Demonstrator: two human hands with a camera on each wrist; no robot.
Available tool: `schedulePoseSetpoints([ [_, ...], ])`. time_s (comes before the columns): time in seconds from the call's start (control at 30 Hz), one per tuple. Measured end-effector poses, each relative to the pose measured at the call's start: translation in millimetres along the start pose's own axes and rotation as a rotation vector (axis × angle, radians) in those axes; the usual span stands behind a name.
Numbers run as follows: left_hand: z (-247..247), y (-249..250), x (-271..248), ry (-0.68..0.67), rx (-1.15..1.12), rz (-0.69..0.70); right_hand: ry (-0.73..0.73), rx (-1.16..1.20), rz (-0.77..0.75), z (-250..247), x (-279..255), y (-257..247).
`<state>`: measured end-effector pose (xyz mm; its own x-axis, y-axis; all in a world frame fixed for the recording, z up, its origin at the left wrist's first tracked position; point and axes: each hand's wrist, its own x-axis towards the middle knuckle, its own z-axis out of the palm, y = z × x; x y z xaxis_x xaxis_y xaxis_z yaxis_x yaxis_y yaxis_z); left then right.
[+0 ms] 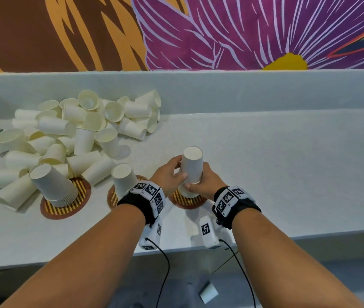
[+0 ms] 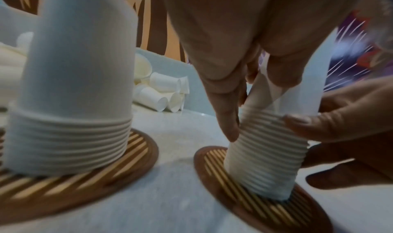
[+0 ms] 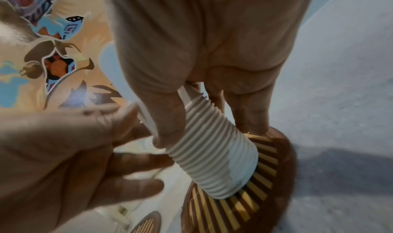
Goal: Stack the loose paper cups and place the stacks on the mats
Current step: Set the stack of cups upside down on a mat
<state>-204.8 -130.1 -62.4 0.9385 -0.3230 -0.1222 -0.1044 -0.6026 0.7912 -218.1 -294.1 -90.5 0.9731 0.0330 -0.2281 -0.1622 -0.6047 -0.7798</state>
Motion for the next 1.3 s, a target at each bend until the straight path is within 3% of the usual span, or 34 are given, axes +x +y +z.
schedulePoseSetpoints([
  [0.37,15.1,-26.5,6.6,-0.116,0.131,-0.134,0.040,0.019,0.020,11.2,5.5,12.4],
  [1.3,47.6,-6.5,59.3,-0.187,0.094,-0.110,0.139,0.005,0.148,-34.2,21.0,33.9],
])
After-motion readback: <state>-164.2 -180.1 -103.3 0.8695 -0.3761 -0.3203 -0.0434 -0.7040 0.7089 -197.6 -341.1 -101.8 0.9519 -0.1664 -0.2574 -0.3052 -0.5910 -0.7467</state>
